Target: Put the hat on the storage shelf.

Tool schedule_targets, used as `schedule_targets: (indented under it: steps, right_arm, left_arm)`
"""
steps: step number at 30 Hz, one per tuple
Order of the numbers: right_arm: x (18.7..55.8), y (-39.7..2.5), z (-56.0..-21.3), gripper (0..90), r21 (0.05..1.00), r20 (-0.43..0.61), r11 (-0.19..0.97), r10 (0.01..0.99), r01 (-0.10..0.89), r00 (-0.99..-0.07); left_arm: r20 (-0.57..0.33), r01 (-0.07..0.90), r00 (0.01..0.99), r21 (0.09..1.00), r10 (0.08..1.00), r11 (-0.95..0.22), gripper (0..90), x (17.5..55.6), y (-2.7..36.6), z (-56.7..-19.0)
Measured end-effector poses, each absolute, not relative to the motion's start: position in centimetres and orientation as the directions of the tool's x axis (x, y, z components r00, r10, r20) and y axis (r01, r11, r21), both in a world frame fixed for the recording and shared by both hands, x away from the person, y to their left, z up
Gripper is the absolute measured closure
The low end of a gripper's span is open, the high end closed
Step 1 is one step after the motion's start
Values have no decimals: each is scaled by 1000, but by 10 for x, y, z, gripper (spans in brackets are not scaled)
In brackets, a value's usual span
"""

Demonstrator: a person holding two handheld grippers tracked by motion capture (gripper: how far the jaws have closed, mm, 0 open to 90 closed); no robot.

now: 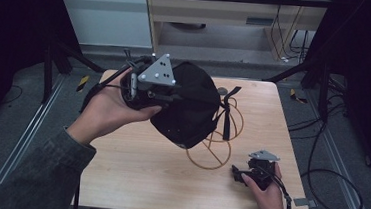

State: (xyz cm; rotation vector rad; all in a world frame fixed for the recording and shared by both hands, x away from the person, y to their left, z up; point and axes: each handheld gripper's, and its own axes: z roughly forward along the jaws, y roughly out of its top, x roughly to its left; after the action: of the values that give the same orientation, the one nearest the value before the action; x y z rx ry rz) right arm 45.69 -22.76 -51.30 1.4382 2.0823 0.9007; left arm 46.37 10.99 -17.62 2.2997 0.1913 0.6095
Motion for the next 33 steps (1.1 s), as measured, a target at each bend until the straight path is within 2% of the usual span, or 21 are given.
schedule_targets:
  steps: [33]
  right_arm:
    - [457,-228,-513,22,730,2,240,935,640,-354]
  left_arm:
    - [342,-28,899,671,275,-741,731,494,52,-178]
